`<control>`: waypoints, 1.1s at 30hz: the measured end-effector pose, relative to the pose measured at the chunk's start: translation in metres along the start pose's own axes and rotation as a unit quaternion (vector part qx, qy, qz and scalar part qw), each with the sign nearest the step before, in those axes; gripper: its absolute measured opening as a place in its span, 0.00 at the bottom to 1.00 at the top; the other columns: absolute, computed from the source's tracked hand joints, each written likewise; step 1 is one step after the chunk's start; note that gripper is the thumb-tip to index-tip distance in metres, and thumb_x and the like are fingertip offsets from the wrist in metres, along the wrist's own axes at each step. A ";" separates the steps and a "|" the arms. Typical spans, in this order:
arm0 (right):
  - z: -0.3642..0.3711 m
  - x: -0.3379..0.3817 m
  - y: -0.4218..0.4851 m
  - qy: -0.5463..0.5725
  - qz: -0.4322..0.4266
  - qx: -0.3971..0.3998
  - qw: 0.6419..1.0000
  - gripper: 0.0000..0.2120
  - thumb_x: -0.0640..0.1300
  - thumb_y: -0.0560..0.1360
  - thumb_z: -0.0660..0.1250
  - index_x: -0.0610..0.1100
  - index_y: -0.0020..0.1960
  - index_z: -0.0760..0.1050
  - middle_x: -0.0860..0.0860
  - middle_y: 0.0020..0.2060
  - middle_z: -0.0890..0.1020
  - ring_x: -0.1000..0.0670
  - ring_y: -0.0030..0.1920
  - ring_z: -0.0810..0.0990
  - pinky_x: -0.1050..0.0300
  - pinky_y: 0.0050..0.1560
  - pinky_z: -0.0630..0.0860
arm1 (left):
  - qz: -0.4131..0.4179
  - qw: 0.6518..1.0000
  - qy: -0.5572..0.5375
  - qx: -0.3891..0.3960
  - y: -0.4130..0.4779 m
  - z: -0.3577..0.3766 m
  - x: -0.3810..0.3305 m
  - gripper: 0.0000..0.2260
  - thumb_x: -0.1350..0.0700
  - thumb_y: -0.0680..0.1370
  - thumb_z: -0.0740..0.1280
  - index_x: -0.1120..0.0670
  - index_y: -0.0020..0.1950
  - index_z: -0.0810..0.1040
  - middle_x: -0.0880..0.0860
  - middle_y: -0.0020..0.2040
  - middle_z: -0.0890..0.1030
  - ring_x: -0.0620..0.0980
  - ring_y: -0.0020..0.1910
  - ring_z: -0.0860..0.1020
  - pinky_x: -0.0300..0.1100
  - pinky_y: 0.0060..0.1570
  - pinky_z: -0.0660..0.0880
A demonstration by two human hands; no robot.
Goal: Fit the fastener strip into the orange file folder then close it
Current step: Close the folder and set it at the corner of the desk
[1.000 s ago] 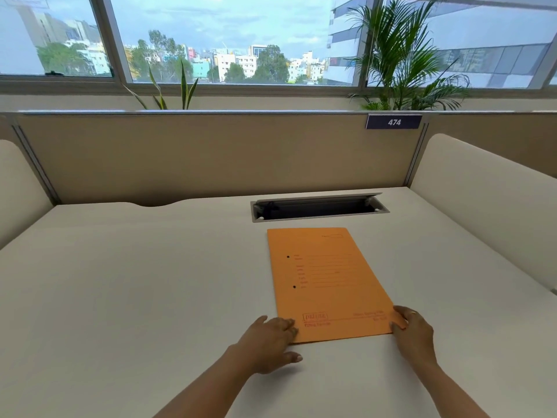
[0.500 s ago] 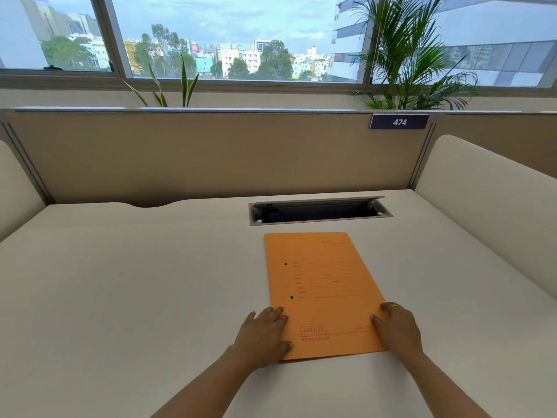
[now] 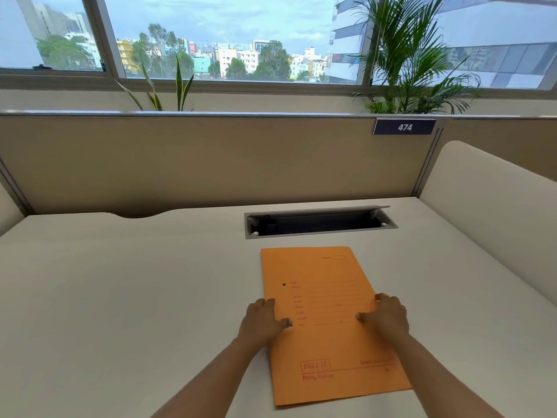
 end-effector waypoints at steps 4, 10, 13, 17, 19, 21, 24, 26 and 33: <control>-0.003 0.006 0.009 0.003 0.050 0.017 0.999 0.39 0.48 0.63 0.77 0.41 0.68 0.63 0.41 0.65 0.67 0.39 0.67 0.65 0.43 0.64 0.68 | -0.104 0.923 -0.370 -0.023 0.009 -0.009 -0.003 0.29 0.49 0.77 0.65 0.58 0.74 0.60 0.57 0.71 0.68 0.56 0.67 0.70 0.49 0.64 0.70; -0.005 0.010 0.016 0.000 0.105 0.035 0.994 0.42 0.48 0.62 0.79 0.42 0.68 0.60 0.41 0.66 0.66 0.38 0.67 0.65 0.44 0.65 0.68 | -0.178 0.840 -0.512 0.003 0.017 -0.014 0.005 0.18 0.63 0.78 0.62 0.65 0.68 0.68 0.61 0.61 0.76 0.58 0.56 0.75 0.50 0.56 0.75; -0.007 0.010 0.018 -0.009 0.111 0.051 0.993 0.42 0.49 0.61 0.79 0.41 0.67 0.61 0.41 0.64 0.69 0.39 0.65 0.68 0.45 0.65 0.69 | -0.159 0.842 -0.512 0.059 0.011 -0.011 0.006 0.18 0.72 0.77 0.58 0.64 0.66 0.71 0.62 0.57 0.78 0.59 0.52 0.76 0.53 0.55 0.76; -0.009 0.008 0.019 0.001 0.114 0.058 0.992 0.43 0.49 0.60 0.80 0.39 0.67 0.61 0.40 0.64 0.71 0.39 0.65 0.69 0.45 0.64 0.70 | -0.148 0.810 -0.559 0.095 0.003 -0.009 0.009 0.23 0.73 0.77 0.56 0.54 0.69 0.66 0.59 0.52 0.80 0.57 0.44 0.80 0.49 0.36 0.80; -0.010 0.007 0.017 0.021 0.110 0.057 0.992 0.43 0.48 0.60 0.80 0.39 0.67 0.61 0.40 0.65 0.71 0.39 0.66 0.69 0.46 0.65 0.69 | -0.135 0.809 -0.565 0.088 0.003 -0.007 0.013 0.23 0.72 0.78 0.57 0.52 0.69 0.66 0.58 0.51 0.81 0.57 0.44 0.81 0.51 0.41 0.80; -0.010 0.004 0.015 0.038 0.100 0.059 0.993 0.40 0.47 0.61 0.79 0.39 0.66 0.64 0.40 0.64 0.71 0.40 0.65 0.69 0.47 0.65 0.69 | -0.127 0.803 -0.576 0.079 0.002 -0.007 0.015 0.23 0.71 0.78 0.57 0.52 0.69 0.67 0.58 0.50 0.82 0.57 0.44 0.81 0.54 0.45 0.79; -0.012 -0.003 0.011 0.084 0.097 0.048 0.991 0.31 0.45 0.63 0.78 0.37 0.62 0.70 0.39 0.61 0.76 0.39 0.62 0.73 0.47 0.63 0.71 | -0.133 0.796 -0.587 0.065 -0.002 -0.008 0.018 0.24 0.72 0.78 0.58 0.52 0.69 0.68 0.58 0.49 0.83 0.56 0.41 0.82 0.49 0.38 0.81; -0.012 -0.007 0.010 0.162 0.094 0.047 0.981 0.28 0.41 0.64 0.77 0.36 0.61 0.71 0.38 0.59 0.77 0.38 0.60 0.75 0.43 0.63 0.71 | -0.139 0.791 -0.593 0.054 -0.005 -0.010 0.021 0.24 0.72 0.77 0.58 0.52 0.70 0.67 0.58 0.48 0.82 0.56 0.41 0.81 0.47 0.34 0.80; -0.013 -0.013 -0.004 0.353 0.093 0.072 0.928 0.18 0.31 0.73 0.62 0.38 0.62 0.67 0.38 0.51 0.77 0.40 0.43 0.77 0.46 0.46 0.75 | -0.160 0.779 -0.606 0.001 -0.012 -0.018 0.018 0.23 0.72 0.76 0.61 0.59 0.69 0.69 0.61 0.51 0.82 0.56 0.39 0.81 0.43 0.27 0.80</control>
Point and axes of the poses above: each hand's wrist, its own y-axis towards the middle knuckle, its own z-axis out of the palm, x = y × z, the point moved 1 cm from there along y, towards the middle knuckle
